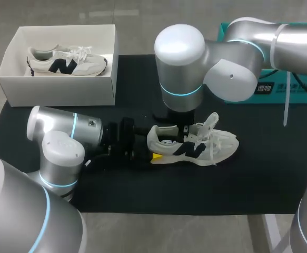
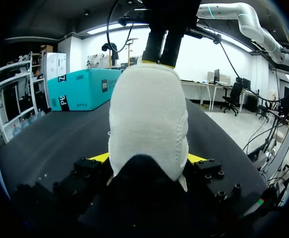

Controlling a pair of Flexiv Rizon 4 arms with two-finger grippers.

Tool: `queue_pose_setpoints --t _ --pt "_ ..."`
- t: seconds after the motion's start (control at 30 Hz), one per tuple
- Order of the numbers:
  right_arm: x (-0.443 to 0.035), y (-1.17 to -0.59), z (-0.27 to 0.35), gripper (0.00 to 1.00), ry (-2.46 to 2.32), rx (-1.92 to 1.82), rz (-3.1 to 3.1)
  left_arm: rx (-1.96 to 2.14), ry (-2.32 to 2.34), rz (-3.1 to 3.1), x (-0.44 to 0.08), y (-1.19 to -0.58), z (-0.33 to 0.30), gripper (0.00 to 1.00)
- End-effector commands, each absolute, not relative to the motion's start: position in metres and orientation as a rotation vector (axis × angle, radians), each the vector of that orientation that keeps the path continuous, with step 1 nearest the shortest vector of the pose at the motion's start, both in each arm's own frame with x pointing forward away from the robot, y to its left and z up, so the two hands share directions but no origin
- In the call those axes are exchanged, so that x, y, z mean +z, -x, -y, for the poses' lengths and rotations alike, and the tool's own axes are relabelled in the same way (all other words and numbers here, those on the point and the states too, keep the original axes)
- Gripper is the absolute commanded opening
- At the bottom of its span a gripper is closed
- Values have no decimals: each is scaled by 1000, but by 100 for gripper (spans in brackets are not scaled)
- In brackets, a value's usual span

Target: Take the shoe out of the shoebox, open the shoe tongue, remove and reinsert the insole, then place the shoe into the shoebox

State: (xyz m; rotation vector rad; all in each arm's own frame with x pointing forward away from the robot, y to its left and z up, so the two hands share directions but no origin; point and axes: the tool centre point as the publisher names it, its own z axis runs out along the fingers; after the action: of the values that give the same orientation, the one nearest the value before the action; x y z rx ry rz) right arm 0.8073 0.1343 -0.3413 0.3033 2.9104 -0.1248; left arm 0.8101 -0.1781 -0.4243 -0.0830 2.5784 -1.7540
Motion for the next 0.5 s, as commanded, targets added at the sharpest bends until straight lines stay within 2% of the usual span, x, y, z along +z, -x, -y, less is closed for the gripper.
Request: queue_pose_setpoints --t 0.03,0.5 --pt "-335 -806 -135 0 -292 -116 -2903 -1755 84 -2577 -425 -810 178 0" --pt "-329 -816 -134 0 -253 -116 -2895 -1755 84 -2577 -425 -810 178 0"
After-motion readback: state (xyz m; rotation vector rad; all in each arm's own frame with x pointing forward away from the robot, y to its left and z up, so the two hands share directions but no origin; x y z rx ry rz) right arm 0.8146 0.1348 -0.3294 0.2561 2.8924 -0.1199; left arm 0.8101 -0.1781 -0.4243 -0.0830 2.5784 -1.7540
